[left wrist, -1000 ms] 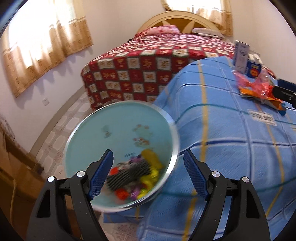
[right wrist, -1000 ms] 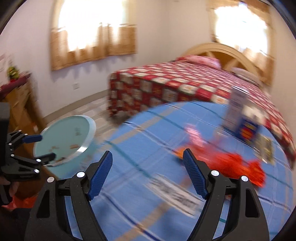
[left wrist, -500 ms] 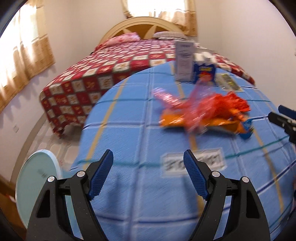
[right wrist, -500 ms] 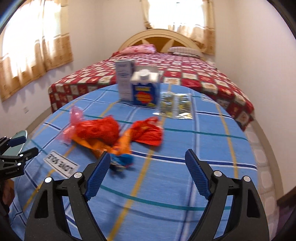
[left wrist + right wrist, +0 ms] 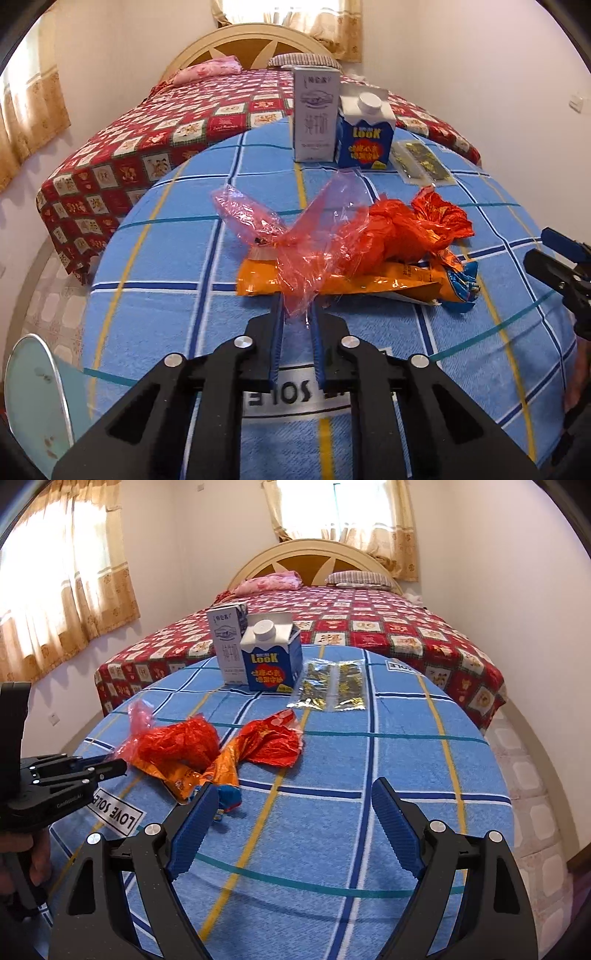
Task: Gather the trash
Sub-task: 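Grasp the pink plastic bag with the left gripper while the right gripper grasps the blue wrapper, then carry the pink bag and blue wrapper over the blue bin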
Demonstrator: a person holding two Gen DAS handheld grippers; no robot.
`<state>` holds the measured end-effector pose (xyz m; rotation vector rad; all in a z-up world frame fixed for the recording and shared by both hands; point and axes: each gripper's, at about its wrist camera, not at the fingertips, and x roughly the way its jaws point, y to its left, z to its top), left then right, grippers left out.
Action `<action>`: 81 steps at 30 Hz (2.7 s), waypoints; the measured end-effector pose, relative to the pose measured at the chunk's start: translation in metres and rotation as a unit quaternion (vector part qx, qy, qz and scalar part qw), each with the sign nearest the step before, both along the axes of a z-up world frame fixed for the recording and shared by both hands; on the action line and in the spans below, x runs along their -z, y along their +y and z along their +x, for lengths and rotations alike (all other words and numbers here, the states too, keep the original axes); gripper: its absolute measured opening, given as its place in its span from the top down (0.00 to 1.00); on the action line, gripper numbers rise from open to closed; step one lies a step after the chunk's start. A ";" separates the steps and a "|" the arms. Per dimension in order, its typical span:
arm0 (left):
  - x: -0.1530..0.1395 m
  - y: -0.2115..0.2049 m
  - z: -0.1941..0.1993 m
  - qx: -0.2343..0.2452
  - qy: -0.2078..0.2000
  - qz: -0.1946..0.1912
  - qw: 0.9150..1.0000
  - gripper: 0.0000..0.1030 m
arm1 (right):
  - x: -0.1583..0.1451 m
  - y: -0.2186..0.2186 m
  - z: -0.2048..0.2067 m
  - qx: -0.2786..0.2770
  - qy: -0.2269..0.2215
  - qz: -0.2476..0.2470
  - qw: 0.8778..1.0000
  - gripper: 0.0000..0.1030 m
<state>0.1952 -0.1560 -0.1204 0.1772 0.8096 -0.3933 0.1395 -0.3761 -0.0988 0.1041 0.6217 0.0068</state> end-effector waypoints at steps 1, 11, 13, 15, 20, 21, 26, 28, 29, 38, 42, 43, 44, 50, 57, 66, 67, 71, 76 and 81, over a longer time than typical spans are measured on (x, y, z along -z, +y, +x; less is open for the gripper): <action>-0.004 0.005 -0.002 0.000 -0.003 -0.005 1.000 0.91 | -0.001 0.001 0.001 -0.001 -0.002 0.003 1.000 0.19; -0.039 0.063 -0.035 -0.024 -0.053 -0.010 0.998 0.91 | 0.002 0.044 0.038 -0.041 0.052 -0.005 0.998 0.30; -0.037 0.074 -0.041 -0.028 -0.048 -0.013 0.998 0.91 | 0.008 0.047 0.047 -0.045 0.079 -0.001 0.996 0.39; -0.035 0.082 -0.044 -0.032 -0.044 -0.013 0.998 0.91 | 0.018 0.046 0.055 -0.053 0.109 0.015 0.993 0.49; -0.031 0.106 -0.052 -0.049 -0.038 -0.019 0.998 0.91 | 0.018 0.044 0.054 -0.071 0.114 0.044 0.990 0.73; -0.032 0.111 -0.054 -0.052 -0.039 -0.020 0.998 0.91 | 0.018 0.046 0.053 -0.074 0.115 0.044 0.990 0.75; -0.033 0.123 -0.057 -0.064 -0.038 -0.025 0.997 0.91 | 0.022 0.050 0.051 -0.076 0.113 0.048 0.990 0.68; -0.033 0.126 -0.057 -0.066 -0.037 -0.027 0.997 0.91 | 0.025 0.053 0.054 -0.078 0.119 0.053 0.988 0.61; -0.033 0.127 -0.059 -0.067 -0.038 -0.027 0.997 0.91 | 0.024 0.055 0.055 -0.080 0.120 0.052 0.988 0.61; -0.040 0.146 -0.067 -0.081 -0.047 -0.016 0.995 0.91 | 0.003 0.065 0.038 -0.071 0.073 -0.002 0.995 0.77; -0.042 0.156 -0.071 -0.088 -0.050 -0.007 0.995 0.91 | -0.013 0.072 0.030 -0.070 0.042 -0.026 0.996 0.77; -0.042 0.160 -0.072 -0.091 -0.049 -0.005 0.995 0.91 | -0.017 0.075 0.028 -0.073 0.033 -0.031 0.996 0.77; -0.042 0.163 -0.072 -0.093 -0.049 -0.004 0.994 0.91 | -0.021 0.080 0.026 -0.078 0.025 -0.037 0.996 0.77; -0.041 0.180 -0.078 -0.107 -0.049 0.005 0.993 0.91 | -0.035 0.107 0.027 -0.110 0.004 -0.056 0.992 0.77; -0.039 0.206 -0.084 -0.126 -0.048 0.016 0.991 0.91 | -0.042 0.144 0.031 -0.147 -0.009 -0.068 0.987 0.77; -0.032 0.239 -0.093 -0.160 -0.038 0.028 0.986 0.91 | -0.040 0.200 0.036 -0.204 -0.017 -0.078 0.976 0.77; -0.032 0.243 -0.093 -0.164 -0.037 0.029 0.985 0.91 | -0.039 0.205 0.037 -0.209 -0.017 -0.079 0.975 0.77; -0.028 0.255 -0.095 -0.180 -0.033 0.033 0.983 0.91 | -0.033 0.230 0.038 -0.240 -0.018 -0.081 0.967 0.77; -0.024 0.268 -0.097 -0.194 -0.026 0.038 0.980 0.91 | -0.027 0.253 0.038 -0.271 -0.016 -0.079 0.959 0.77; -0.019 0.279 -0.100 -0.201 -0.020 0.041 0.978 0.91 | -0.023 0.282 0.036 -0.302 -0.015 -0.085 0.949 0.77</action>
